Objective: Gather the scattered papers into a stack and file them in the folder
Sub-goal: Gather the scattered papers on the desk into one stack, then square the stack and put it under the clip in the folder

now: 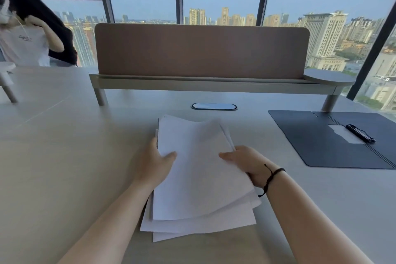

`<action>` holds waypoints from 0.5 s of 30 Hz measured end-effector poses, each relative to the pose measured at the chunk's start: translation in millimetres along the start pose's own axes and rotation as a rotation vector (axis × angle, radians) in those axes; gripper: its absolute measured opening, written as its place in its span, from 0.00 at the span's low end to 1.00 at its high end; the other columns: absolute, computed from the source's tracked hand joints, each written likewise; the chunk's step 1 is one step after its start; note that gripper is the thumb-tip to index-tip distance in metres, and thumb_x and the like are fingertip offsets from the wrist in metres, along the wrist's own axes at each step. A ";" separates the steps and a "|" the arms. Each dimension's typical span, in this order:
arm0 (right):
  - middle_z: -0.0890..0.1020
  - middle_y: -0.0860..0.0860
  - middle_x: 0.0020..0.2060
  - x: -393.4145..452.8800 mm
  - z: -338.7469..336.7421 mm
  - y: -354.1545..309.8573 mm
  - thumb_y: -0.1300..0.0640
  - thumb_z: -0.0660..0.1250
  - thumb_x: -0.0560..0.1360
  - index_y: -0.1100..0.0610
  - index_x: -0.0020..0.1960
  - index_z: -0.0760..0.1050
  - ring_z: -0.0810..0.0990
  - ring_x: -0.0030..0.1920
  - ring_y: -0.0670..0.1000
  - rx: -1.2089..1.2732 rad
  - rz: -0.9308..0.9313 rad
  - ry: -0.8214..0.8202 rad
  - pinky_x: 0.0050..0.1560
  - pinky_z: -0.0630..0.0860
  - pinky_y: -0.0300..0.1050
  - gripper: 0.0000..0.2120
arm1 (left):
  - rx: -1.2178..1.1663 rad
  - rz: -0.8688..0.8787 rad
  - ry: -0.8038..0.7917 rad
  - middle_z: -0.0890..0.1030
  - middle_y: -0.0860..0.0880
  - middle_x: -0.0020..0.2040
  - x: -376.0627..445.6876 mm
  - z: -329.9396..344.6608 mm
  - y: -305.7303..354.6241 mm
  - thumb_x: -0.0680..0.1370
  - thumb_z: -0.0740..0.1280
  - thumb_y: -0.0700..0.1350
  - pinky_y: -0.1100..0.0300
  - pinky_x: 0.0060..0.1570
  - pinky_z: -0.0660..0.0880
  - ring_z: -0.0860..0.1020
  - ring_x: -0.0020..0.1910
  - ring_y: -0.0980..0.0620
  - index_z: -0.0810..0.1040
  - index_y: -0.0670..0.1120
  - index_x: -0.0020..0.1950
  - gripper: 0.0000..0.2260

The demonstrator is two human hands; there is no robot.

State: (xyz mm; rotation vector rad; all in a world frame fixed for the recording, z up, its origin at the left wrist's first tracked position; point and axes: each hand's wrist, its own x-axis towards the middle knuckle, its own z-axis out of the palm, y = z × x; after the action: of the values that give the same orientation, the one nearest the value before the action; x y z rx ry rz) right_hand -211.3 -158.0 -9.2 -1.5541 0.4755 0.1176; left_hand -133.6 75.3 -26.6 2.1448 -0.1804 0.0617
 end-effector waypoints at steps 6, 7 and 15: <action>0.87 0.62 0.48 -13.1 0.4 9.1 0.66 0.66 0.78 0.67 0.58 0.80 0.86 0.42 0.59 0.048 -0.130 0.034 0.42 0.84 0.50 0.10 | 0.106 -0.001 0.039 0.83 0.49 0.57 3.1 0.0 -4.6 0.73 0.71 0.54 0.54 0.51 0.76 0.81 0.55 0.45 0.74 0.48 0.63 0.21; 0.87 0.60 0.45 -18.7 -0.4 10.1 0.65 0.66 0.78 0.66 0.57 0.80 0.86 0.39 0.57 0.100 -0.159 0.060 0.40 0.84 0.49 0.09 | 0.085 -0.018 0.032 0.82 0.47 0.61 5.9 -0.1 -5.5 0.72 0.71 0.57 0.51 0.57 0.76 0.80 0.60 0.44 0.73 0.45 0.67 0.27; 0.88 0.51 0.45 -63.3 2.6 -33.2 0.61 0.67 0.79 0.51 0.55 0.81 0.86 0.44 0.54 0.216 -0.517 0.147 0.48 0.84 0.55 0.08 | -0.562 0.139 -0.029 0.87 0.52 0.48 -4.7 -34.3 63.4 0.76 0.71 0.39 0.55 0.50 0.80 0.85 0.48 0.50 0.83 0.50 0.50 0.06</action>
State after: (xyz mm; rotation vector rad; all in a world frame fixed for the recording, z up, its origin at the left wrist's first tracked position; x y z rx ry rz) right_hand -255.8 -142.5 44.6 -1.4308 0.1802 -0.4347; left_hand -147.0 70.2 44.1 1.5722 -0.3228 0.0525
